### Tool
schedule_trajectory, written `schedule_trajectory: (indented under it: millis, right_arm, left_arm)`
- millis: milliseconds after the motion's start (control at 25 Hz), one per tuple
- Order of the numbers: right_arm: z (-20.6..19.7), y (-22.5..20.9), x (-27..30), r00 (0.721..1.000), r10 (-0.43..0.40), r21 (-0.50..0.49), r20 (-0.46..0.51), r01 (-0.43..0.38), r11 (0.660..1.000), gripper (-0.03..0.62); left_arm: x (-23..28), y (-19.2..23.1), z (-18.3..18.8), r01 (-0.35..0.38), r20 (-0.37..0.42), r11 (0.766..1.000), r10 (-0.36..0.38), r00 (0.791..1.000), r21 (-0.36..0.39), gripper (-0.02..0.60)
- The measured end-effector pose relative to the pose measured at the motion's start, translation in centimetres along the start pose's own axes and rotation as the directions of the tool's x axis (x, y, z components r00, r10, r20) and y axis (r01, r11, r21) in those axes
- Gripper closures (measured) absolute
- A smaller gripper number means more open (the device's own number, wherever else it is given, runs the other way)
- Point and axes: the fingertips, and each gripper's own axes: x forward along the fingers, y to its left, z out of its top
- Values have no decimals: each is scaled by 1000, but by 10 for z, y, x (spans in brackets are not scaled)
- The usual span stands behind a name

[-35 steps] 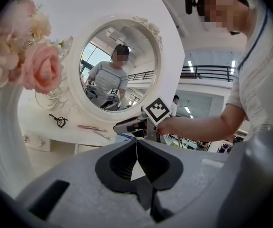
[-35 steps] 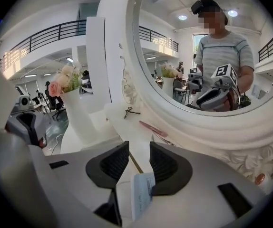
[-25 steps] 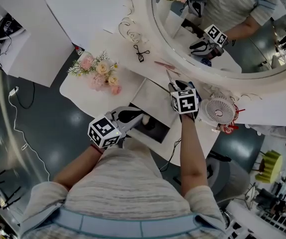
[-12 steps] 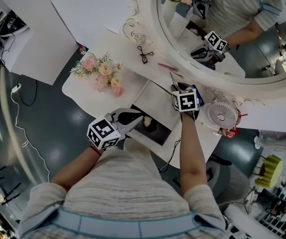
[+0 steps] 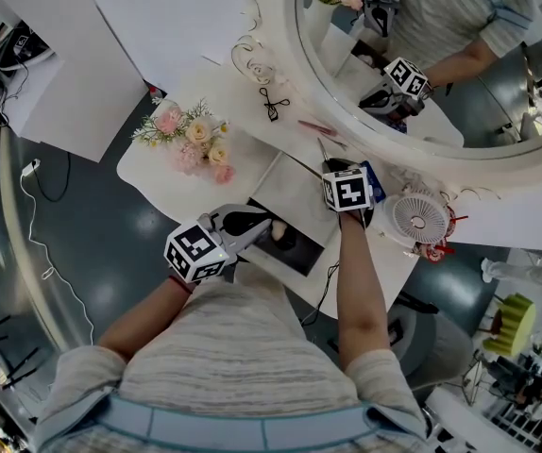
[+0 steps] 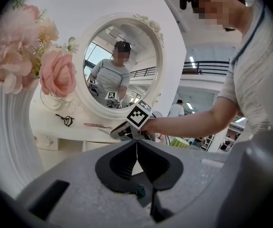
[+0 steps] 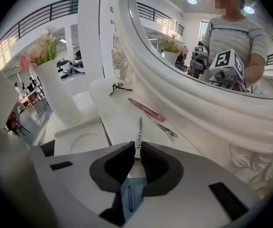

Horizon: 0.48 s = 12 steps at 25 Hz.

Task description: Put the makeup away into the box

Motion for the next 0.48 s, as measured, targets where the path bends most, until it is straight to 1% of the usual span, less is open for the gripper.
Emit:
schedule_trajectory:
  millis: [200,480]
  right_arm:
    - [1,1,-3,1000,-2,6,20,2,1000,553]
    - [14,6,-26,995,8,4,101,-9,1000,553]
  left_arm:
    - [-1,-1,-1,-2,0,1000,2,1000,4,568]
    - [-2,-2,0,-7,6,1000,7,1000,6,568]
